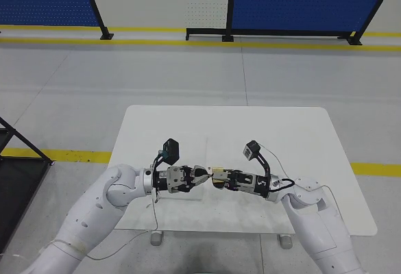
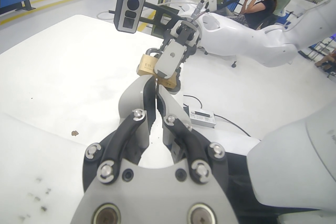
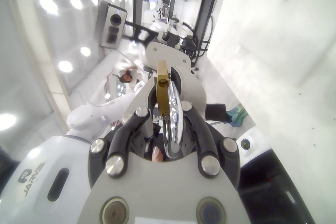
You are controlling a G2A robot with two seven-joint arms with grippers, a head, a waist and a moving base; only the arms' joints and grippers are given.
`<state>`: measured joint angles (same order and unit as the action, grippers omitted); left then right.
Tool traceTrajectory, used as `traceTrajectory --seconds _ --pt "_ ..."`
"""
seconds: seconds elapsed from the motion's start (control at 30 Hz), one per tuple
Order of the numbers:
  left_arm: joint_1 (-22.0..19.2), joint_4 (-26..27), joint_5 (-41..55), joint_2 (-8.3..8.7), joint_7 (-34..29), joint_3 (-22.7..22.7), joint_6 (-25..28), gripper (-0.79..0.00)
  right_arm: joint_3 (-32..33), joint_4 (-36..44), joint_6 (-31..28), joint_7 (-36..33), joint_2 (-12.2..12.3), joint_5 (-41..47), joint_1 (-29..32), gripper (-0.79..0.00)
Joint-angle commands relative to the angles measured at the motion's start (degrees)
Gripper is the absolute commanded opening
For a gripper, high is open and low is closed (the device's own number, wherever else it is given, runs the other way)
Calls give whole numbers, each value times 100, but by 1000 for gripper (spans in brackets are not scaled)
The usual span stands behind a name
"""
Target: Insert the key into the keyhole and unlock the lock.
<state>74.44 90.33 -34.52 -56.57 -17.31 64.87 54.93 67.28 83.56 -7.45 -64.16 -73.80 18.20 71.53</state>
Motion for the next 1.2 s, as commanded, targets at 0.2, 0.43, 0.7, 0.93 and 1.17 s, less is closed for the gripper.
traceTrajectory --seconds 0.2,0.43,0.7,0.93,1.17 --pt "84 89 -571 -14 341 43 0 -785 0 0 0 0 0 0 0 -785" --pt "110 144 -951 -25 557 58 -11 -785 0 0 0 0 0 0 0 -785" --pt "168 247 -1331 -30 841 97 30 -785 0 0 0 0 0 0 0 -785" --pt "192 258 -1494 -34 962 107 32 -785 0 0 0 0 0 0 0 -785" --pt "245 250 -1487 -21 1011 196 -24 0 0 0 0 0 0 0 0 -785"
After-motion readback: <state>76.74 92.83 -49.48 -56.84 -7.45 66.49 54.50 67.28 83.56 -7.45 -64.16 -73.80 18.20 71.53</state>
